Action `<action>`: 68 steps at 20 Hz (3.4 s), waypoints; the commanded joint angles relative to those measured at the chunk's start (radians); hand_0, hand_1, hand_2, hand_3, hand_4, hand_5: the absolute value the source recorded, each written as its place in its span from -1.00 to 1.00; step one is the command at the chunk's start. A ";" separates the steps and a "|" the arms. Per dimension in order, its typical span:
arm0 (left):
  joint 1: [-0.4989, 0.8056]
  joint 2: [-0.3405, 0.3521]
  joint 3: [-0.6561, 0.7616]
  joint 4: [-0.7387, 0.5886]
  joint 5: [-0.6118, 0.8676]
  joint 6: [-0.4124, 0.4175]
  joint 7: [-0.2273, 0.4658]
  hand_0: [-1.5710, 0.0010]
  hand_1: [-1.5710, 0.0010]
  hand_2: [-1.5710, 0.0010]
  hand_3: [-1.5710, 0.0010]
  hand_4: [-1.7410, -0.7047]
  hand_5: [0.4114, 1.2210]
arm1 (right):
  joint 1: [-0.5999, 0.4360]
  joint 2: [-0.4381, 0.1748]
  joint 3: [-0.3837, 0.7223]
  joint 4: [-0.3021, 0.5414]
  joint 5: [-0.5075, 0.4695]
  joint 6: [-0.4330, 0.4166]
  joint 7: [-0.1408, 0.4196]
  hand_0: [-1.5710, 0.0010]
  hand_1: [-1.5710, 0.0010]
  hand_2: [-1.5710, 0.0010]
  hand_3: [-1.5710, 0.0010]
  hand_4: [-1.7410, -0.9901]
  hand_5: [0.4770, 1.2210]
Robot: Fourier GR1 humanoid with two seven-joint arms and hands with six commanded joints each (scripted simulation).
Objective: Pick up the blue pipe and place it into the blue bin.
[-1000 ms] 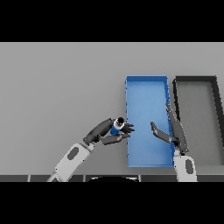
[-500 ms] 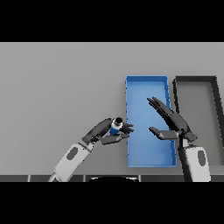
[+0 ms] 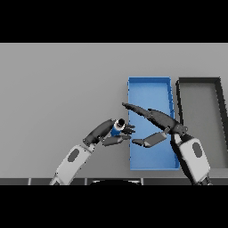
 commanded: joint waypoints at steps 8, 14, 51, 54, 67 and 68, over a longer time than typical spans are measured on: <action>-0.011 -0.032 0.026 0.024 0.016 -0.049 0.017 -1.00 -1.00 -1.00 -1.00 -0.48 1.00 | -0.173 0.073 0.084 0.073 0.027 0.033 0.069 0.99 0.97 0.91 1.00 0.42 -0.85; 0.021 -0.020 0.030 0.001 -0.027 -0.054 0.027 -1.00 -1.00 -1.00 -1.00 -0.46 1.00 | -0.272 0.126 0.120 0.148 0.039 0.056 0.108 0.78 0.72 0.67 0.84 0.35 -0.97; 0.031 -0.037 0.095 0.002 -0.122 -0.135 0.112 0.95 0.95 0.95 0.96 0.55 -0.79 | -0.204 0.313 0.098 0.103 0.052 0.033 0.146 -1.00 -1.00 -1.00 -1.00 -1.00 1.00; 0.033 -0.032 0.096 0.010 -0.119 -0.139 0.118 0.97 0.98 0.98 0.98 0.59 -0.84 | -0.262 0.321 0.037 0.109 -0.082 -0.010 0.248 -1.00 -1.00 -1.00 -1.00 -1.00 1.00; 0.039 -0.027 0.086 -0.007 -0.124 -0.141 0.176 1.00 1.00 1.00 1.00 0.64 -0.97 | -0.756 0.103 -0.294 0.402 -0.245 -0.243 0.249 -1.00 -1.00 -1.00 -1.00 -1.00 1.00; 0.039 -0.026 0.087 -0.009 -0.123 -0.143 0.180 1.00 1.00 1.00 1.00 0.64 -0.98 | -0.760 0.095 -0.306 0.437 -0.226 -0.241 0.244 -1.00 -1.00 -1.00 -1.00 -1.00 1.00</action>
